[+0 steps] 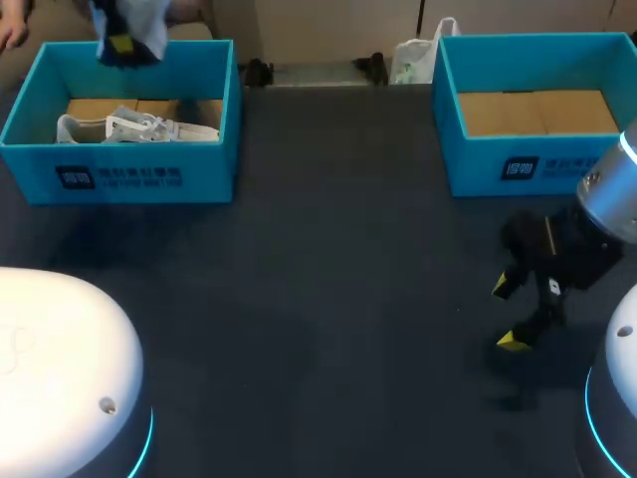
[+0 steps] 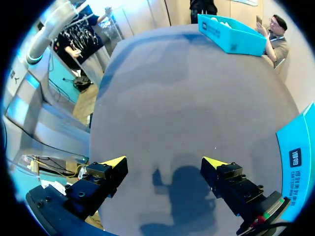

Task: Take the shoe out of the shoebox, open the shoe tongue, remove and reinsert the insole, then place the shoe into the shoebox

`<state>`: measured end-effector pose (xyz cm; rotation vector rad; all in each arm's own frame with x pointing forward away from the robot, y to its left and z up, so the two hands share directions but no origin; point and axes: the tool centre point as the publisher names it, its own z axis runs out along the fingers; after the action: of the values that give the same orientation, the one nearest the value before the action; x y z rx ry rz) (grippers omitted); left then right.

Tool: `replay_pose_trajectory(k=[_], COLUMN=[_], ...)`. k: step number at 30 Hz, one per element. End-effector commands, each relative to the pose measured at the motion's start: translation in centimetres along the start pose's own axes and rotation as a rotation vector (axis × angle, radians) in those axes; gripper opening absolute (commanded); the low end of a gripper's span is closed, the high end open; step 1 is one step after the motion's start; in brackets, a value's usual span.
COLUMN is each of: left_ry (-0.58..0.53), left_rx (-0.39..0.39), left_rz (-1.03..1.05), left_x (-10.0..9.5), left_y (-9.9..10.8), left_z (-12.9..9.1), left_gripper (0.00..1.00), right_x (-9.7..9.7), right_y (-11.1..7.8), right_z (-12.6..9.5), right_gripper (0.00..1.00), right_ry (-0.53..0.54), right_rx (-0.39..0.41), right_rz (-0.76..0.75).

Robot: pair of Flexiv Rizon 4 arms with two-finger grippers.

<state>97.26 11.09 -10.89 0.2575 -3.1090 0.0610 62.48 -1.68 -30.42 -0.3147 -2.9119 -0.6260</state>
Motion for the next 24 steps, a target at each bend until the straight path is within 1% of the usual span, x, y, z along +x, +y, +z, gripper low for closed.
replay_pose_trajectory(k=[1,2,16,17,19,21,22,24], left_ry=[0.014,0.005,0.005,-0.004,0.011,0.012,-0.001,-0.012], left_rx=[-0.044,-0.074,-0.074,-0.071,-0.047,-0.050,-0.064,-0.076], left_rz=[0.019,0.033,0.033,0.027,0.034,0.019,0.002,-0.003], left_x=[-4.4,-5.4,-5.4,-5.9,-7.4,-9.9,-11.3,-13.1], left_y=[2.4,3.0,3.0,3.1,3.7,4.9,5.7,6.8], left_z=[-0.2,-0.1,-0.1,0.1,0.4,0.8,1.1,1.7], left_gripper=[0.00,0.00,0.00,0.00,0.00,0.00,0.00,0.00], right_x=[0.2,0.2,0.2,0.2,0.2,0.2,0.2,0.2], right_y=[-0.1,-0.1,-0.1,-0.1,-0.1,-0.1,-0.1,-0.1], right_z=[0.0,0.0,0.0,0.0,0.0,0.0,0.0,0.0], right_gripper=[1.00,1.00,1.00,1.00,1.00,1.00,1.00,1.00], right_ry=[-0.003,-0.003,-0.003,-0.003,-0.003,-0.003,-0.003,-0.003], right_rx=[0.000,0.000,0.000,0.000,0.000,0.000,0.000,0.000], right_rz=[0.000,0.000,0.000,0.000,0.000,0.000,0.000,0.000])
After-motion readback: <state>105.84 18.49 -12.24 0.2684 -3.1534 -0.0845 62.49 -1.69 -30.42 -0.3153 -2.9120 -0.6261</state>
